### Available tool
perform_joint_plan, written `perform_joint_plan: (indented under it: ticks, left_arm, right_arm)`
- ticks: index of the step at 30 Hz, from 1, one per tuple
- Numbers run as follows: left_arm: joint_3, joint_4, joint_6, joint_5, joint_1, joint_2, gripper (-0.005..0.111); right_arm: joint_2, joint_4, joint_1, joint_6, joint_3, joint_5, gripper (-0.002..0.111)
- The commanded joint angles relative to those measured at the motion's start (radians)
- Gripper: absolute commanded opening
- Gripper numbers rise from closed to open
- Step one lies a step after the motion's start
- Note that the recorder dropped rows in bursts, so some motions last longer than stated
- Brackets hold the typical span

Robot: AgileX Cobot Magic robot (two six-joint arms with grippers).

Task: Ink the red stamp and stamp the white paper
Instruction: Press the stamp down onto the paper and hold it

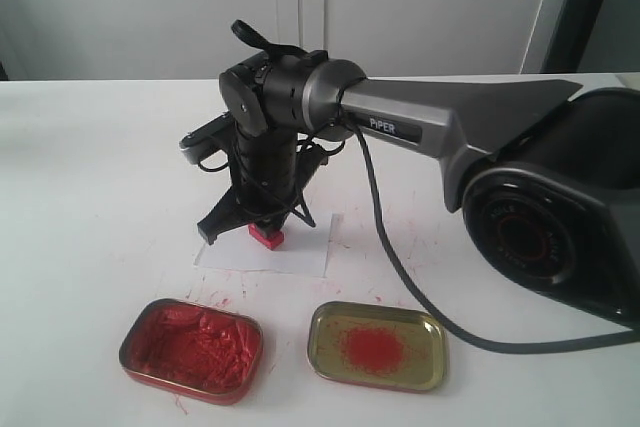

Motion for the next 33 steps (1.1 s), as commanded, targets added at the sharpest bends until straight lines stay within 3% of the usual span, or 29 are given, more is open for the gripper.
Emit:
perform_joint_plan:
  ticks: [1, 33]
  left_arm:
    - [0.007, -0.011, 0.0, 0.001, 0.004, -0.003, 0.0]
    - [0.007, -0.011, 0.0, 0.001, 0.004, -0.003, 0.0]
  right_arm:
    - [0.051, 0.051, -0.001, -0.003, 0.05, 0.021, 0.0]
    - [-0.101, 0.079, -0.003, 0.067, 0.05, -0.002, 0.0]
